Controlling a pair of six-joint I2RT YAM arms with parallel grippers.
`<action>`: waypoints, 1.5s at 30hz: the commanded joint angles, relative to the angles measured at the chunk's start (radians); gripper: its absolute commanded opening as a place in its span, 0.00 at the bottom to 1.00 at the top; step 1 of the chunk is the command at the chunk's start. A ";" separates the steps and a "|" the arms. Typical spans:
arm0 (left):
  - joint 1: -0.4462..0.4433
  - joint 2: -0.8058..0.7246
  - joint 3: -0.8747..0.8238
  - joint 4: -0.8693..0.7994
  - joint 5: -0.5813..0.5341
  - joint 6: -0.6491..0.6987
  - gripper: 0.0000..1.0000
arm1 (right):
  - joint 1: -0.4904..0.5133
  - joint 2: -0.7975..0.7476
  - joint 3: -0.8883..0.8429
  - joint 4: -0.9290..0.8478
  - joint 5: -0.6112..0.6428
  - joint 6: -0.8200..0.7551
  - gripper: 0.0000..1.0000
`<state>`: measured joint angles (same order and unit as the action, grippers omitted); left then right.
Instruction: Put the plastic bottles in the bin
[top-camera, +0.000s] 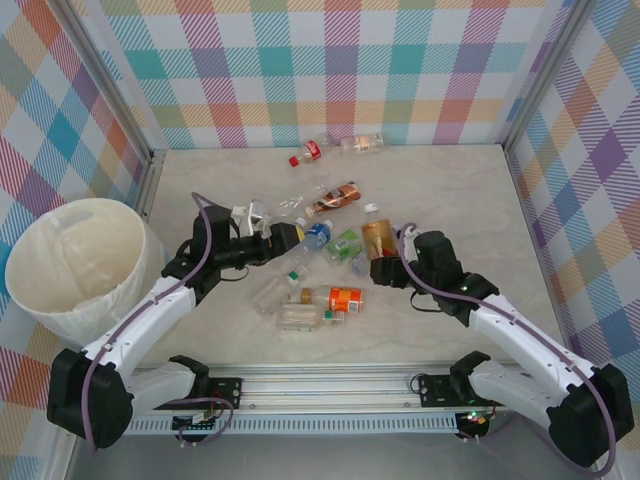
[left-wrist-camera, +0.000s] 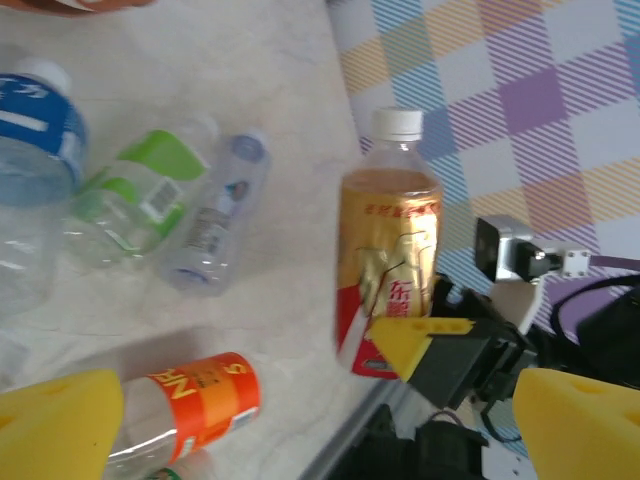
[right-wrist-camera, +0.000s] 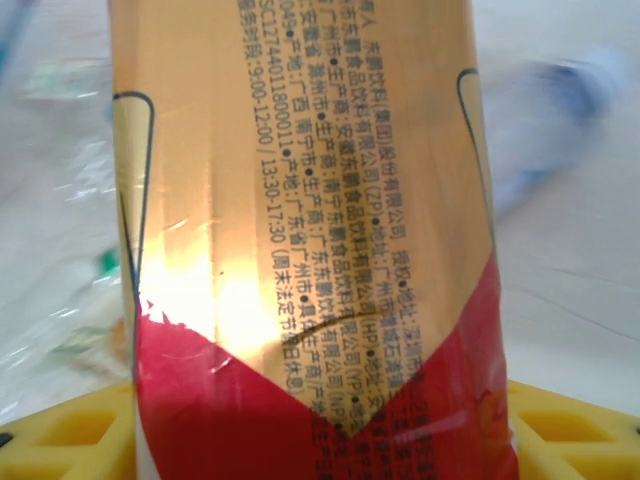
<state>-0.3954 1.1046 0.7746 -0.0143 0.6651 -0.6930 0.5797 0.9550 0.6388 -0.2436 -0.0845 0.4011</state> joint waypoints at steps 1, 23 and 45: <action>-0.036 -0.007 0.063 0.035 0.053 -0.002 1.00 | 0.043 0.019 -0.012 0.164 -0.196 -0.049 0.59; -0.089 0.104 0.206 -0.272 -0.171 0.035 0.58 | 0.200 0.248 0.133 0.325 -0.456 -0.117 0.58; -0.081 -0.107 0.367 -0.435 -0.454 0.200 0.00 | 0.201 -0.135 0.028 0.202 0.165 -0.106 1.00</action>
<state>-0.4744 1.0428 1.0420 -0.3584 0.3077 -0.6025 0.7769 0.8661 0.7094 0.0013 -0.1894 0.2764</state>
